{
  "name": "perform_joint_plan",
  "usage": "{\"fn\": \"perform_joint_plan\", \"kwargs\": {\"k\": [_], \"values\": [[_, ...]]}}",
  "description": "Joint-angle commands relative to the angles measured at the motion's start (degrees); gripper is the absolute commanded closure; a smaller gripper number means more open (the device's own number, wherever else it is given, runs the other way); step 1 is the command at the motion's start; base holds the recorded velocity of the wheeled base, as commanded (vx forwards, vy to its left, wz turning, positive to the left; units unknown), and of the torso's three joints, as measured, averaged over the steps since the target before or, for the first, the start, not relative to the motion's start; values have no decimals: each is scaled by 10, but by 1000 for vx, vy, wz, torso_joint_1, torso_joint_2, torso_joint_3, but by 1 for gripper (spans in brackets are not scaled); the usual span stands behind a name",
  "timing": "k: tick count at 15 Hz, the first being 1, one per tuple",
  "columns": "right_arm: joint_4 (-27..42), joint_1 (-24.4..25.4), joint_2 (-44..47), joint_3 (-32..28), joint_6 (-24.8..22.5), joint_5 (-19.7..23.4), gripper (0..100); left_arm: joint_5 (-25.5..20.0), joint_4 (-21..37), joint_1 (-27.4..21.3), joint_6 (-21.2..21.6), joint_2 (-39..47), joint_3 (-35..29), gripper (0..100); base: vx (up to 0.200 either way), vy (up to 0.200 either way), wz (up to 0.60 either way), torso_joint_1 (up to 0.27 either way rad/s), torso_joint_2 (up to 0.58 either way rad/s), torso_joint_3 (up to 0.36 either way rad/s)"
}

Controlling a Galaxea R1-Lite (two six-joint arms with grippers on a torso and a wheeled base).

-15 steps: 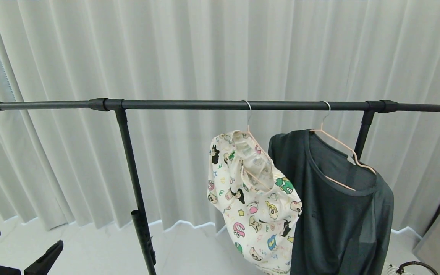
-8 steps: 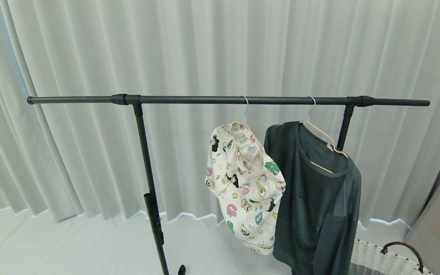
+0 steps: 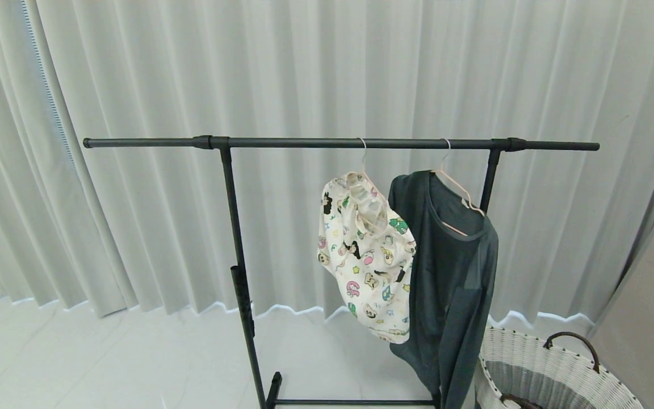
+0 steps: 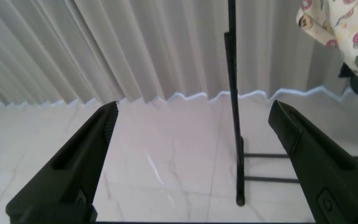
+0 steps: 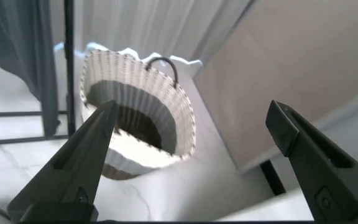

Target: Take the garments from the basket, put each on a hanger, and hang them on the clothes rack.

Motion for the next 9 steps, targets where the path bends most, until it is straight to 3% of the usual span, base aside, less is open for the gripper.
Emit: {"fn": "perform_joint_plan", "kwargs": {"k": [1, 2, 5, 7, 9], "values": [[-1, 5, -68, 15, 22, -6, 0, 2, 0, -2, -1, -63, 0, 0, -200, 0, 0, 2, 2, 2], [-1, 5, -66, 17, 46, -7, 0, 3, 0, -3, -4, -68, 0, 0, -200, 0, 0, -2, -2, -7], [-3, 5, -66, 17, 45, -32, 0, 29, -1, -2, -2, -67, 0, 0, -200, 0, 0, 5, -2, 2], [-15, 5, -66, 21, 25, -35, 0, 50, -1, -3, -7, -68, 0, 0, 0, 0, 0, 0, 0, 0], [-33, 5, -66, 31, 37, -67, 0, 57, 1, -3, -62, -68, 0, 0, 0, 0, 0, 0, 0, 0]]}}
